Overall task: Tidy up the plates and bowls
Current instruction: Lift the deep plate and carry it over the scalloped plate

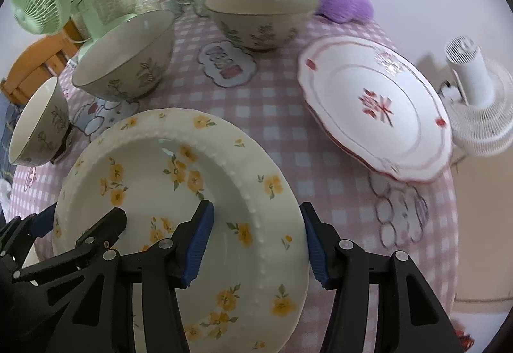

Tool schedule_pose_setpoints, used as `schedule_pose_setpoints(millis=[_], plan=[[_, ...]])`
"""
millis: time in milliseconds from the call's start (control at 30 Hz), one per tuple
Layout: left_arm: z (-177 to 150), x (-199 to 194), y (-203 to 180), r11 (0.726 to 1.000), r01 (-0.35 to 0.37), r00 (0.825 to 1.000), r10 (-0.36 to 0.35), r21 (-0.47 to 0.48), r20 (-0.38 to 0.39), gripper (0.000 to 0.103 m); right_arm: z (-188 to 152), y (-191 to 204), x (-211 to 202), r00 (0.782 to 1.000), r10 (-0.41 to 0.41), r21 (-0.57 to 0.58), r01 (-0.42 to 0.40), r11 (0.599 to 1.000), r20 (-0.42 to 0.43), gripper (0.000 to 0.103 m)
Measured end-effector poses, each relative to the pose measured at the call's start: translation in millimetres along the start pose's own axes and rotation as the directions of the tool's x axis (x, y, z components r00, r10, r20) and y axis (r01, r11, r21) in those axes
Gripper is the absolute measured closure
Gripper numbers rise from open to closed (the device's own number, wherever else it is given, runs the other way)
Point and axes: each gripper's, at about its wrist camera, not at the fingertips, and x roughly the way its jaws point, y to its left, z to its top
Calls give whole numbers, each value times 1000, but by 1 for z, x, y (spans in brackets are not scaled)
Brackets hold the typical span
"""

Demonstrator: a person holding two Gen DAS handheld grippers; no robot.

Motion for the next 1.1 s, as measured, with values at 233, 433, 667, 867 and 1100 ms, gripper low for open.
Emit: schedule_pose_setpoints(millis=[233, 433, 667, 867, 1100], plan=[[-9, -20, -10, 1000, 22, 1000, -22, 14, 4, 29, -9, -8, -21, 1000, -29, 7, 28, 1000, 11, 45], [-13, -35, -14, 998, 34, 999, -34, 50, 4, 29, -19, -13, -38, 999, -44, 48, 44, 998, -3, 45], [-22, -61, -5, 998, 44, 999, -45, 51, 26, 29, -29, -8, -65, 998, -54, 63, 53, 997, 19, 45], [-33, -77, 10, 997, 43, 998, -46, 64, 49, 29, -41, 6, -85, 998, -54, 66, 52, 996, 37, 45], [-52, -91, 35, 996, 50, 997, -53, 74, 49, 29, -60, 32, -100, 998, -60, 68, 57, 996, 38, 45]])
